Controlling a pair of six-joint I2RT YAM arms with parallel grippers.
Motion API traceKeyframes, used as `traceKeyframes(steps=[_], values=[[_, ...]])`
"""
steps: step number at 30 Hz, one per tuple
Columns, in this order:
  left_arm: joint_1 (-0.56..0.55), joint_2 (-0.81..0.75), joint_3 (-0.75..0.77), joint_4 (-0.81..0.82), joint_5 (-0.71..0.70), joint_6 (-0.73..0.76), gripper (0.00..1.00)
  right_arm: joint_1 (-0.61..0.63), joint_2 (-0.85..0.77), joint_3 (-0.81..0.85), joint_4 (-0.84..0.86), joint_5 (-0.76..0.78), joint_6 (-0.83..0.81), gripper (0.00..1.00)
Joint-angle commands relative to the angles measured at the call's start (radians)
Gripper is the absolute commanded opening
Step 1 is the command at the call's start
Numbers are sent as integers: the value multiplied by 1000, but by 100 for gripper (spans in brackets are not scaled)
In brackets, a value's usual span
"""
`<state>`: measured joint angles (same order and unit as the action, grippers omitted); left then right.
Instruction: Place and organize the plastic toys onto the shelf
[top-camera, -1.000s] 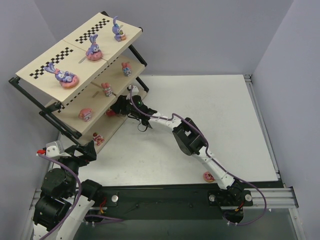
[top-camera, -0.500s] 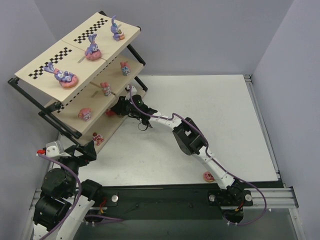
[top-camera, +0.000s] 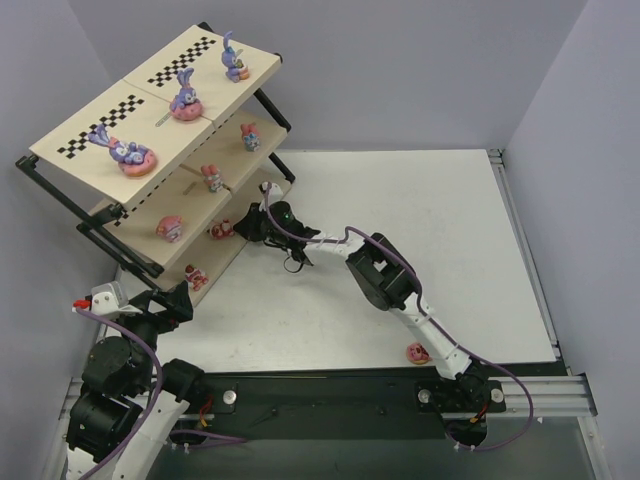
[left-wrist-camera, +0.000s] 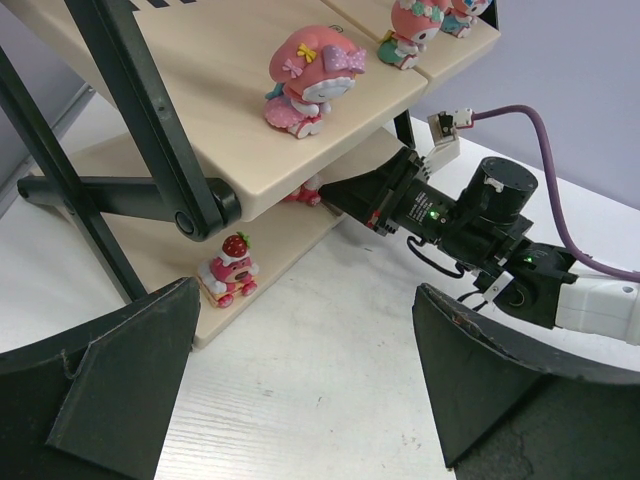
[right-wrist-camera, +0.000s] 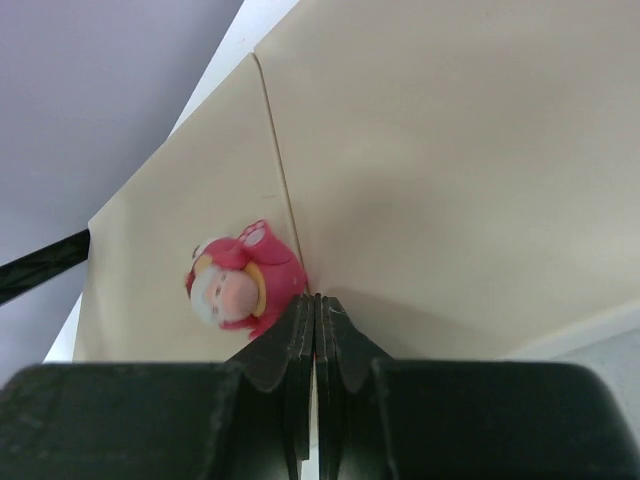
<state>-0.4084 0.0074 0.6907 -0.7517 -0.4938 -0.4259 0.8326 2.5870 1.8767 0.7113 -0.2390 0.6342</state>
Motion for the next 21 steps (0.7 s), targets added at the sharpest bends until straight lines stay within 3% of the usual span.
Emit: traceKeyframes(steps=[1, 4, 5, 8, 13, 21], values=[[8, -126, 24, 23, -5, 1, 97, 3, -106, -56, 88, 24, 19, 0], [8, -126, 24, 23, -5, 1, 97, 3, -113, -73, 119, 14, 19, 0], [8, -126, 24, 25, -5, 1, 97, 3, -114, -80, 146, 15, 22, 12], [8, -126, 24, 23, -6, 1, 97, 3, -123, -128, 212, 30, 41, 33], [8, -126, 24, 22, -8, 1, 97, 8, -143, -165, 277, 38, 52, 40], [6, -126, 26, 17, -11, -1, 97, 23, -127, -102, 229, 44, -30, 45]])
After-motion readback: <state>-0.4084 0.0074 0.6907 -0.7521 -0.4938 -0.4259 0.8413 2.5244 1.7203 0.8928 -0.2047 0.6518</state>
